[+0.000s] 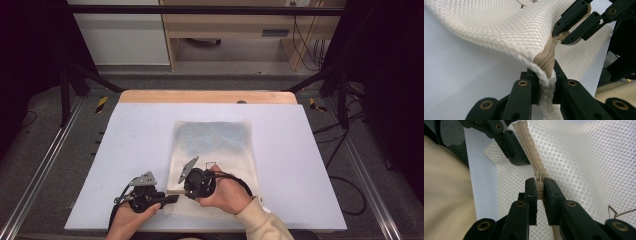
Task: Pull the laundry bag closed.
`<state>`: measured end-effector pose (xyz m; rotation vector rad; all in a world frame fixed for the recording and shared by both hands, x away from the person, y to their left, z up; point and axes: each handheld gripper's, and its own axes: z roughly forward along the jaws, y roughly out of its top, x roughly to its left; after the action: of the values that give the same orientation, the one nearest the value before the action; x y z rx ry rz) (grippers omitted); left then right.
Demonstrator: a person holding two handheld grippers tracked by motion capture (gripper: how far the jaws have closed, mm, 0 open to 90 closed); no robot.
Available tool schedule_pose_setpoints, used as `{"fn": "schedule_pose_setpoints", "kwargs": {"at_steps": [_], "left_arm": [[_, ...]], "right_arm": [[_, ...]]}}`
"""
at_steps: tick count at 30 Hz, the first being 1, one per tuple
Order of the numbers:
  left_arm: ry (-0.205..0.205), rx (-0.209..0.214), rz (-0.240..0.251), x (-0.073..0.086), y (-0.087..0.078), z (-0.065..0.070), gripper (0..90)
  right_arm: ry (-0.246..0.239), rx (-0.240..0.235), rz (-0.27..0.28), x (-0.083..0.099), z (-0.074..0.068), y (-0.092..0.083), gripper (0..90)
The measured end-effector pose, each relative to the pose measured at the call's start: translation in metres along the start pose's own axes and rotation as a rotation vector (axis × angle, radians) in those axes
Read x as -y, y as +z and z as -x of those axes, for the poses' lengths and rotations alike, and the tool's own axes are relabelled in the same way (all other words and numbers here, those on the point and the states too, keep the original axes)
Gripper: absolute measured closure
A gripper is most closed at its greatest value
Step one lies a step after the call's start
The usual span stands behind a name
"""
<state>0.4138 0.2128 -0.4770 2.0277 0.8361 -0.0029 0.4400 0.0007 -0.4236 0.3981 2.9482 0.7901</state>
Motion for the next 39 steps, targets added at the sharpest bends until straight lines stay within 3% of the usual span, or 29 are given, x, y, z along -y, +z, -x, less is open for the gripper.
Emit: {"fn": "schedule_pose_setpoints", "kwargs": {"at_steps": [26, 39], "left_arm": [[0.000, 0.009, -0.004, 0.001, 0.002, 0.001, 82.1], [0.010, 0.018, -0.010, 0.000, 0.003, 0.003, 82.0]], "right_arm": [[0.068, 0.026, 0.021, 0.033, 0.004, -0.017, 82.0], [0.080, 0.031, 0.030, 0.041, 0.004, -0.022, 82.0]]}}
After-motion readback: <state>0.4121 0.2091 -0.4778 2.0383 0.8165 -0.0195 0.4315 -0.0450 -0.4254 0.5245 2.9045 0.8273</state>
